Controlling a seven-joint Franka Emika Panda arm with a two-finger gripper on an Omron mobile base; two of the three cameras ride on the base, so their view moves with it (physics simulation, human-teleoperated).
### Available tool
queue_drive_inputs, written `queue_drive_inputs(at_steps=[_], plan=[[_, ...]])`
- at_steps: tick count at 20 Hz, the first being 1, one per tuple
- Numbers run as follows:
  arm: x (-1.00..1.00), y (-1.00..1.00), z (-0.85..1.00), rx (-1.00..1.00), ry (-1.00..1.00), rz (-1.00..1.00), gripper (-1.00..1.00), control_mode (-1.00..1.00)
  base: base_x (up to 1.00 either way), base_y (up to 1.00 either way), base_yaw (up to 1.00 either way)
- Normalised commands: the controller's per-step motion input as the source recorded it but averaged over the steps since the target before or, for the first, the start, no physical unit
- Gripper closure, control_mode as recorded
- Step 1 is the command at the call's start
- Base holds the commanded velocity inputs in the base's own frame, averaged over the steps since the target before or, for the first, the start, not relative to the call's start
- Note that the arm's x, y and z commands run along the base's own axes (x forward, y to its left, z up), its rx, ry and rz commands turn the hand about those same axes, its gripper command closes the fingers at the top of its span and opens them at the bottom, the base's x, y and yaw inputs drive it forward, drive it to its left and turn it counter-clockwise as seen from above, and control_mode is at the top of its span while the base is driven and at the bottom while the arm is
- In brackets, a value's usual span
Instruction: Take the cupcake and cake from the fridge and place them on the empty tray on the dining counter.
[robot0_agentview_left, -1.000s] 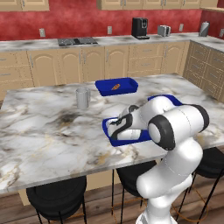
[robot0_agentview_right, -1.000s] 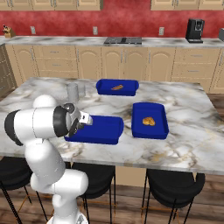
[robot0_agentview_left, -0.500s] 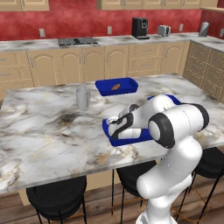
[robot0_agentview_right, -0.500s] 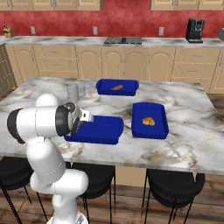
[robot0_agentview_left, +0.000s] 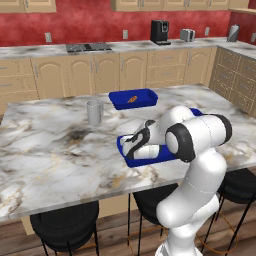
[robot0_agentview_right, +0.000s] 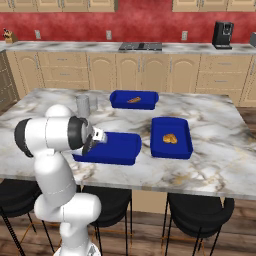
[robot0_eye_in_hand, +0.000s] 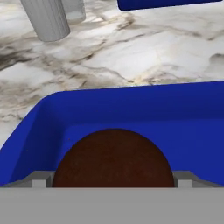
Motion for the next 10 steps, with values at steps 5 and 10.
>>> queue_drive_inputs(at_steps=[5, 10], plan=[[-0.11, 0.00, -0.40, 0.01, 0.02, 0.00, -1.00, -1.00, 0.00, 0.00, 0.00], [0.09, -0.06, -0.35, 0.00, -0.01, 0.00, -1.00, -1.00, 0.00, 0.00, 0.00]])
